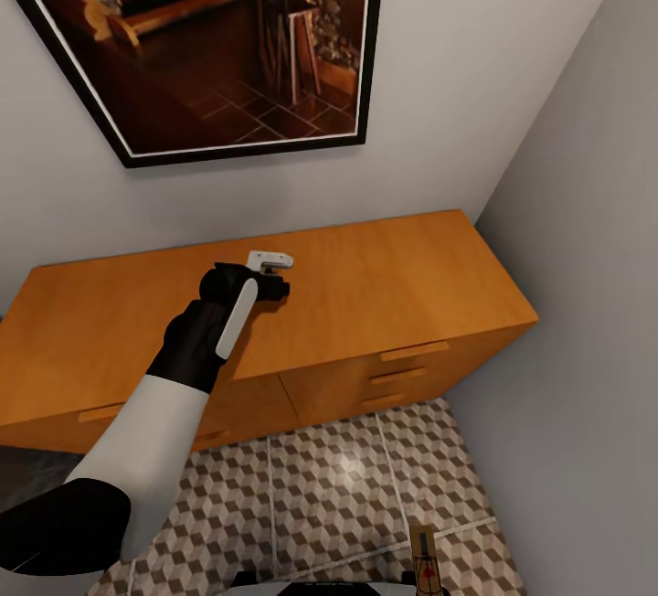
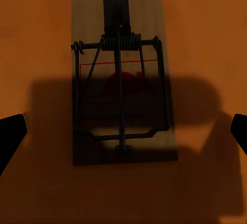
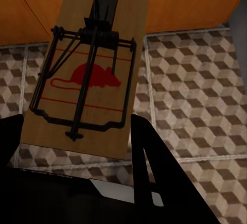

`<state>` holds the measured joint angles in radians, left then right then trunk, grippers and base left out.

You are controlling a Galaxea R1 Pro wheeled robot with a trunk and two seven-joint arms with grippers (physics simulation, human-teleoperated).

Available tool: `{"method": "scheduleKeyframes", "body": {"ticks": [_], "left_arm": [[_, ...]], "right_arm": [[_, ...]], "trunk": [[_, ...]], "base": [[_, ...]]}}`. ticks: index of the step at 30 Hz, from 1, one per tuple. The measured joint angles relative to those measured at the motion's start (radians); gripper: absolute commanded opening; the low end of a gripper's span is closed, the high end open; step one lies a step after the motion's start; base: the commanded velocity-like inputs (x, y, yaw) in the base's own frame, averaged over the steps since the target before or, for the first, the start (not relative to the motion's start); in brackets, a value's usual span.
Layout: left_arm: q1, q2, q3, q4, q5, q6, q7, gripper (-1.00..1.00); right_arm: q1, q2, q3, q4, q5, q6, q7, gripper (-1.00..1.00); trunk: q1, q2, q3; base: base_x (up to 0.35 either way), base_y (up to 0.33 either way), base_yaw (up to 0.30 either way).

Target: Take the four mousetraps from the cabinet in the bathroom and place them on the bathroom floor. Make sure all four end up on the same floor surface, and ensure that at least two of them are either under or directly next to the same bathroom sink.

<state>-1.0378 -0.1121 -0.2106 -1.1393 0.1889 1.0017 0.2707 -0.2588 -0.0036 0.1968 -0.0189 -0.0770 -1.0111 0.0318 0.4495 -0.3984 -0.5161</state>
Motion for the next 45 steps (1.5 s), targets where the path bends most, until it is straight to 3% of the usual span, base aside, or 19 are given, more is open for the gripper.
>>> {"method": "scheduleKeyframes", "body": {"ticks": [45], "left_arm": [[0.000,0.001,0.000,0.010,-0.003,-0.001,0.000,1.00]], "right_arm": [[0.000,-0.001,0.000,0.000,0.000,-0.001,-0.001,-1.00]], "trunk": [[0.000,0.000,0.000]], "base": [[0.000,0.000,0.000]]}}
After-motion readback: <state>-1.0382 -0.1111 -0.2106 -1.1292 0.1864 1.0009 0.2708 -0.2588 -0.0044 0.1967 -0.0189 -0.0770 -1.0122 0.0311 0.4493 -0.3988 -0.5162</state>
